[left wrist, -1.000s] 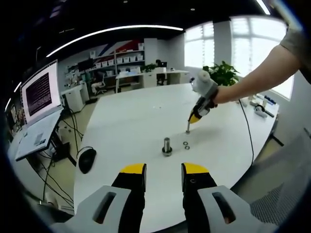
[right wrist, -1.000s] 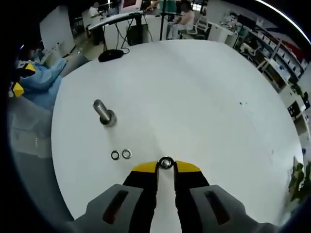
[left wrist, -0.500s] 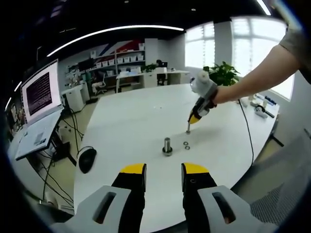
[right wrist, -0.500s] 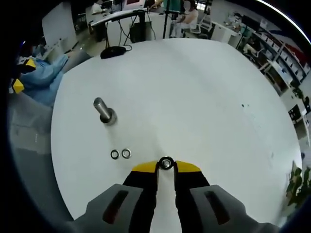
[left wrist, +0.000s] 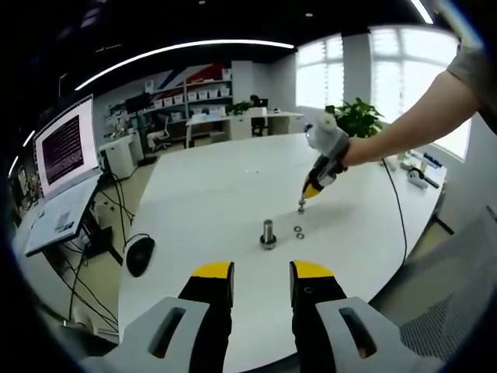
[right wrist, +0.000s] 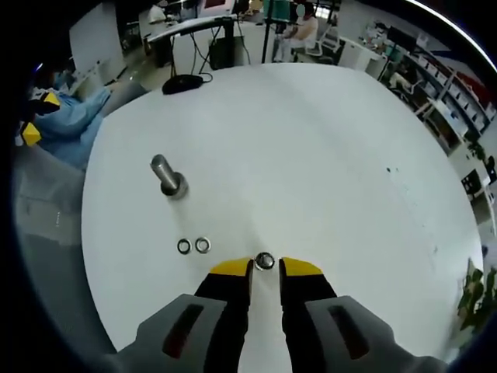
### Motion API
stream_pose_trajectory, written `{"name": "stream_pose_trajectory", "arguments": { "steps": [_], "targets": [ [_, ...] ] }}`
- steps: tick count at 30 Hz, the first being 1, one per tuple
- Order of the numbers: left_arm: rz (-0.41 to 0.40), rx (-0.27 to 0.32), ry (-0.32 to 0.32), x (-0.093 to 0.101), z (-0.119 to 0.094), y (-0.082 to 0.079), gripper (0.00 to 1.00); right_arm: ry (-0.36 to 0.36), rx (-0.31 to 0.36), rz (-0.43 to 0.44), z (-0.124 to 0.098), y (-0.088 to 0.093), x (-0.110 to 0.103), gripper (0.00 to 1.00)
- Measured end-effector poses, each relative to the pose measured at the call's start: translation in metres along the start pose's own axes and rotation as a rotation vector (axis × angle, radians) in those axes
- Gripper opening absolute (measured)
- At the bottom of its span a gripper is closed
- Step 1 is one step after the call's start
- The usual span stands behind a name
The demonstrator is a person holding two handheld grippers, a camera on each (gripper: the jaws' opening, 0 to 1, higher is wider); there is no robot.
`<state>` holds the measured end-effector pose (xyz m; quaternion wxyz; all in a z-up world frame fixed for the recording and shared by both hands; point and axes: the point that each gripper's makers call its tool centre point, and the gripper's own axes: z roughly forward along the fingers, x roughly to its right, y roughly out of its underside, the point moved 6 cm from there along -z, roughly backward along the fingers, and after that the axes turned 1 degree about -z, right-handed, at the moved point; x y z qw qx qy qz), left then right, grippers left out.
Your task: Place the washer onto the threaded stud by aligning its center hole with the stud, sliding it down to the base, and recovering from edge contact or off-axis alignment until the washer reaches the visible bottom stop.
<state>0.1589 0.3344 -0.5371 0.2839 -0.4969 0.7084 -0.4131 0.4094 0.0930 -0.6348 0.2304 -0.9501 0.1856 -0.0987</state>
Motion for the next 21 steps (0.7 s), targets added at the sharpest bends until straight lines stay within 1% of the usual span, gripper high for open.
{"name": "stream_pose_trajectory", "arguments": {
  "steps": [4, 15, 21],
  "targets": [
    [0.0, 0.0, 0.001, 0.0, 0.0, 0.0, 0.27, 0.0, 0.0, 0.003, -0.002, 0.003, -0.003, 0.16],
    [0.002, 0.003, 0.002, 0.0, 0.0, -0.001, 0.27, 0.002, -0.018, 0.021, -0.008, 0.02, -0.002, 0.17],
    [0.004, 0.002, 0.002, 0.001, 0.0, -0.001, 0.27, -0.005, -0.019, 0.031, -0.008, 0.024, -0.009, 0.17]
  ]
}}
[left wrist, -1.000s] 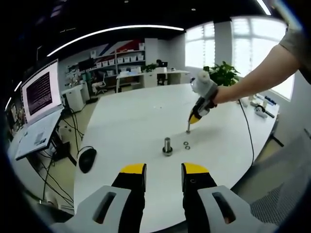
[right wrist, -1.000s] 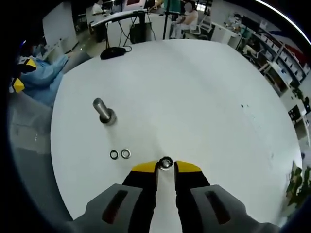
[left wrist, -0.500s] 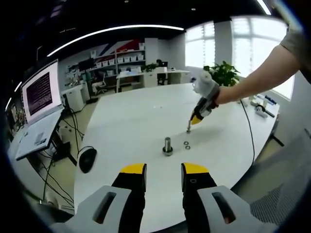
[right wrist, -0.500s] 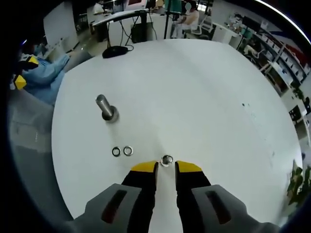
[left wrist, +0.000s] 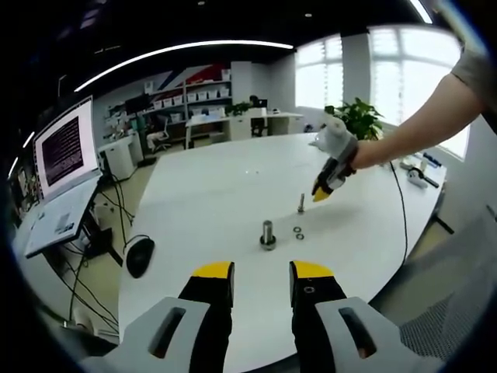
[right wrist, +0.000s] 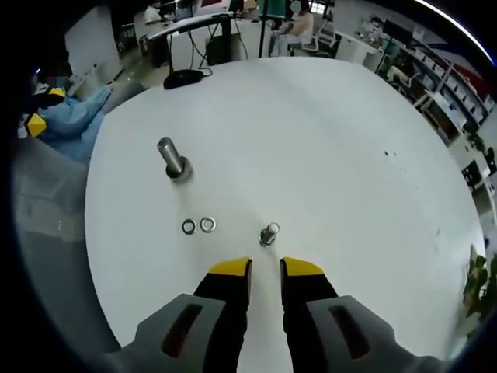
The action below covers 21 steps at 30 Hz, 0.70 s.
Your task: Place the washer onto the threaded stud by aligning its center hole with the stud, sliding it down to the base, and recovering from edge contact or off-axis alignment until the washer reaches the visible bottom stop.
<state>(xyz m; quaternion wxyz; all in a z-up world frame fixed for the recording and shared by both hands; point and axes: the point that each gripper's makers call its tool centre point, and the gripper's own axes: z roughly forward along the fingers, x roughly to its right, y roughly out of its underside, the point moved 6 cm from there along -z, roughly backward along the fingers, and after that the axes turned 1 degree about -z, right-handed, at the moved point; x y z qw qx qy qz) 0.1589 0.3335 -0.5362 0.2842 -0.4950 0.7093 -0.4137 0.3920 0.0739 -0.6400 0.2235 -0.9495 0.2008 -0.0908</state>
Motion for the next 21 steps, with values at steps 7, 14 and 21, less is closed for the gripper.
{"name": "stream_pose_trajectory", "arguments": {
  "steps": [7, 14, 21],
  "targets": [
    [-0.001, -0.001, 0.001, 0.0, 0.0, 0.0, 0.27, -0.022, -0.006, -0.001, 0.009, -0.002, -0.014, 0.17],
    [-0.005, 0.0, -0.003, -0.001, 0.0, 0.001, 0.27, -0.053, -0.011, -0.023, 0.023, -0.01, -0.031, 0.17],
    [-0.005, 0.0, -0.004, -0.001, 0.0, 0.001, 0.27, -0.071, -0.024, -0.038, 0.029, -0.014, -0.037, 0.17]
  ]
}}
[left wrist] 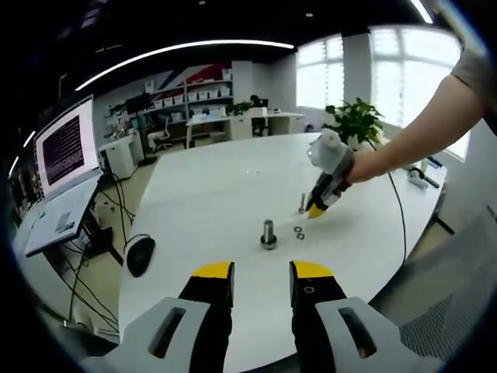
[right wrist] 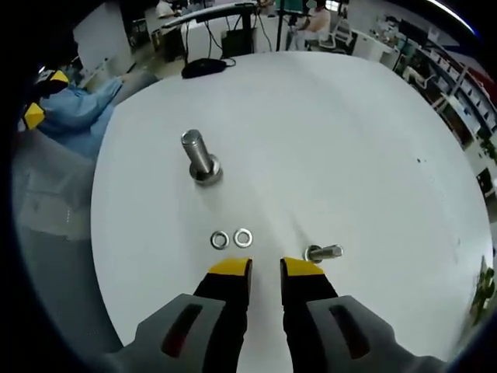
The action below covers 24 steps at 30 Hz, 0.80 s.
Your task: Place the washer onto the threaded stud by aligning its center hole with the stud, sliding it down to the base, and recovering from edge contact or off-axis alignment until the washer reaches the visible bottom stop.
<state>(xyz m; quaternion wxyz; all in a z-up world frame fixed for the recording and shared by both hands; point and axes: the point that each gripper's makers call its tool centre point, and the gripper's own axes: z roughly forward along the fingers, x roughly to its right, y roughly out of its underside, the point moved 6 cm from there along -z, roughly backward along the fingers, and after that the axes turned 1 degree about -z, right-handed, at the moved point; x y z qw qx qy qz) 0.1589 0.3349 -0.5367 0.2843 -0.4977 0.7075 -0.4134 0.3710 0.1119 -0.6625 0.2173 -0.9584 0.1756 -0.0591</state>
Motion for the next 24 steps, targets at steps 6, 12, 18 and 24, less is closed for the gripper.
{"name": "stream_pose_trajectory", "arguments": {
  "steps": [6, 12, 18, 24],
  "targets": [
    [0.002, -0.005, 0.003, 0.001, 0.001, 0.0, 0.27, -0.007, -0.001, 0.008, 0.003, 0.0, -0.001, 0.18],
    [0.0, -0.004, 0.004, 0.001, 0.001, 0.001, 0.27, -0.019, -0.006, 0.007, 0.009, 0.002, -0.007, 0.18],
    [0.007, -0.011, 0.007, 0.002, 0.001, 0.001, 0.27, -0.033, -0.013, 0.009, 0.016, 0.005, -0.012, 0.18],
    [0.005, -0.012, 0.006, 0.001, 0.001, 0.002, 0.27, -0.039, -0.021, 0.012, 0.021, 0.006, -0.013, 0.18]
  ]
}}
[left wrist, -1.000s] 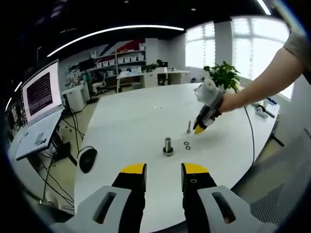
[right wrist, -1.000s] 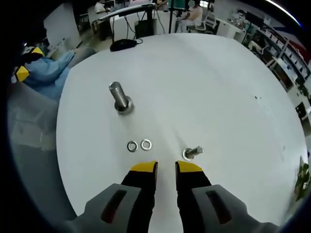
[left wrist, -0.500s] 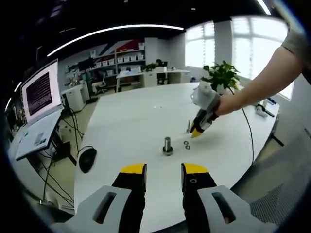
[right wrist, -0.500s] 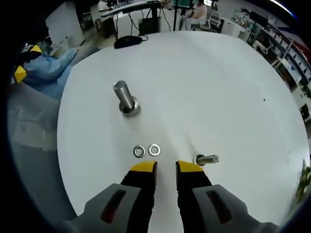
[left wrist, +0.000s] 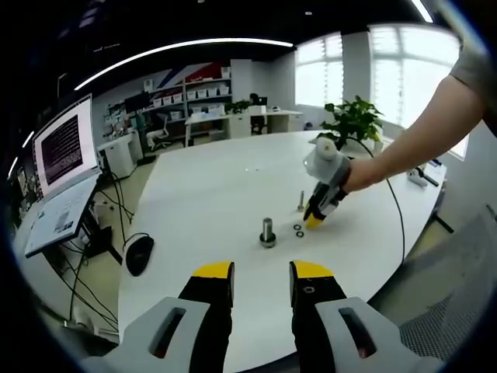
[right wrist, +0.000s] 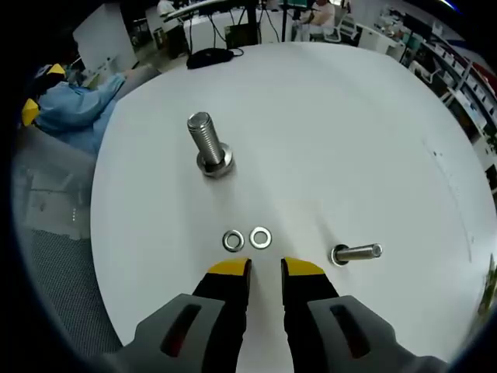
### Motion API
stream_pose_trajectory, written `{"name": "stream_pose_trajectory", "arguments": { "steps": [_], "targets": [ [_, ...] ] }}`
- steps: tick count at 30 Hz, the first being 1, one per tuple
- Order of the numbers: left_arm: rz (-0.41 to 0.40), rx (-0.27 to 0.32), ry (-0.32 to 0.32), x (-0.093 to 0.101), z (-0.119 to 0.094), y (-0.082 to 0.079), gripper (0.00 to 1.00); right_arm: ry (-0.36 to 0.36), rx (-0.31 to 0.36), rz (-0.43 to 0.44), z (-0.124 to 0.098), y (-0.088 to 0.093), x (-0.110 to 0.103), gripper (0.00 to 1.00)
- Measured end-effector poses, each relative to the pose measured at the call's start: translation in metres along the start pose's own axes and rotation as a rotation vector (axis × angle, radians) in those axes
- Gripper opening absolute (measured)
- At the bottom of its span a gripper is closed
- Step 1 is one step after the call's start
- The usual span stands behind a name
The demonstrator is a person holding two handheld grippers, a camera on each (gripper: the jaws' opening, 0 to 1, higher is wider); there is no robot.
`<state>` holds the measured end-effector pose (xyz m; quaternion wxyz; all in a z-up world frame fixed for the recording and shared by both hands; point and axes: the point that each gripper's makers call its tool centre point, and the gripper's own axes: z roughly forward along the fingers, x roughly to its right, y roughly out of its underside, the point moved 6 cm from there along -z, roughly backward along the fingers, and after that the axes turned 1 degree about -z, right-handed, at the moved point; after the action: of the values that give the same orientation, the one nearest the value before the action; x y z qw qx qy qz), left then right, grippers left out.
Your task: Place the washer onto the threaded stud by aligning its center hole with the stud, sliding it down to the base, and recovering from edge contact or off-axis alignment until the washer reaches the visible bottom stop.
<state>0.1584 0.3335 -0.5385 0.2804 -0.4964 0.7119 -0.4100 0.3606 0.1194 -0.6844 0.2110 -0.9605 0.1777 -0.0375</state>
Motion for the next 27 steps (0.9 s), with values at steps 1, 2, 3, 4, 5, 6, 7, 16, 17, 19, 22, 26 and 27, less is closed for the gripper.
{"name": "stream_pose_trajectory", "arguments": {
  "steps": [1, 2, 3, 4, 5, 6, 7, 16, 17, 19, 22, 26, 27],
  "targets": [
    [0.0, 0.0, 0.001, 0.0, 0.0, 0.0, 0.27, 0.001, -0.001, -0.002, 0.001, 0.0, 0.0, 0.18],
    [0.0, 0.0, 0.0, 0.0, 0.0, 0.0, 0.27, 0.0, -0.002, -0.003, 0.001, -0.001, 0.0, 0.18],
    [-0.001, 0.0, 0.0, 0.0, 0.0, 0.0, 0.27, -0.001, -0.003, -0.003, 0.002, -0.001, 0.0, 0.18],
    [-0.003, 0.0, -0.001, -0.001, 0.0, 0.0, 0.27, 0.002, 0.003, -0.005, 0.002, -0.002, 0.0, 0.18],
    [-0.004, 0.001, -0.001, -0.001, 0.0, 0.0, 0.27, 0.005, 0.008, -0.008, 0.003, -0.002, 0.0, 0.18],
    [-0.005, 0.0, -0.002, -0.001, 0.0, 0.0, 0.27, 0.007, 0.006, -0.009, 0.004, -0.003, 0.001, 0.18],
    [-0.005, 0.0, -0.003, -0.001, 0.0, 0.0, 0.27, 0.006, 0.005, -0.01, 0.005, -0.003, 0.001, 0.18],
    [-0.01, -0.002, -0.004, -0.002, 0.0, 0.0, 0.27, 0.001, 0.003, -0.061, 0.009, -0.007, 0.001, 0.18],
    [-0.01, -0.003, -0.003, -0.001, 0.0, 0.001, 0.27, 0.0, 0.001, -0.066, 0.009, -0.007, 0.0, 0.18],
    [-0.01, -0.002, -0.002, -0.001, 0.0, 0.001, 0.27, -0.004, 0.005, -0.091, 0.009, -0.008, -0.002, 0.18],
    [-0.01, -0.004, -0.001, -0.001, 0.0, 0.001, 0.27, -0.011, 0.011, -0.1, 0.011, -0.01, -0.002, 0.18],
    [-0.011, -0.005, 0.002, -0.001, 0.001, 0.001, 0.27, -0.022, 0.002, -0.117, 0.012, -0.013, -0.001, 0.17],
    [-0.011, -0.005, 0.002, -0.001, 0.001, 0.001, 0.27, -0.026, -0.002, -0.12, 0.012, -0.014, -0.001, 0.17]
  ]
}}
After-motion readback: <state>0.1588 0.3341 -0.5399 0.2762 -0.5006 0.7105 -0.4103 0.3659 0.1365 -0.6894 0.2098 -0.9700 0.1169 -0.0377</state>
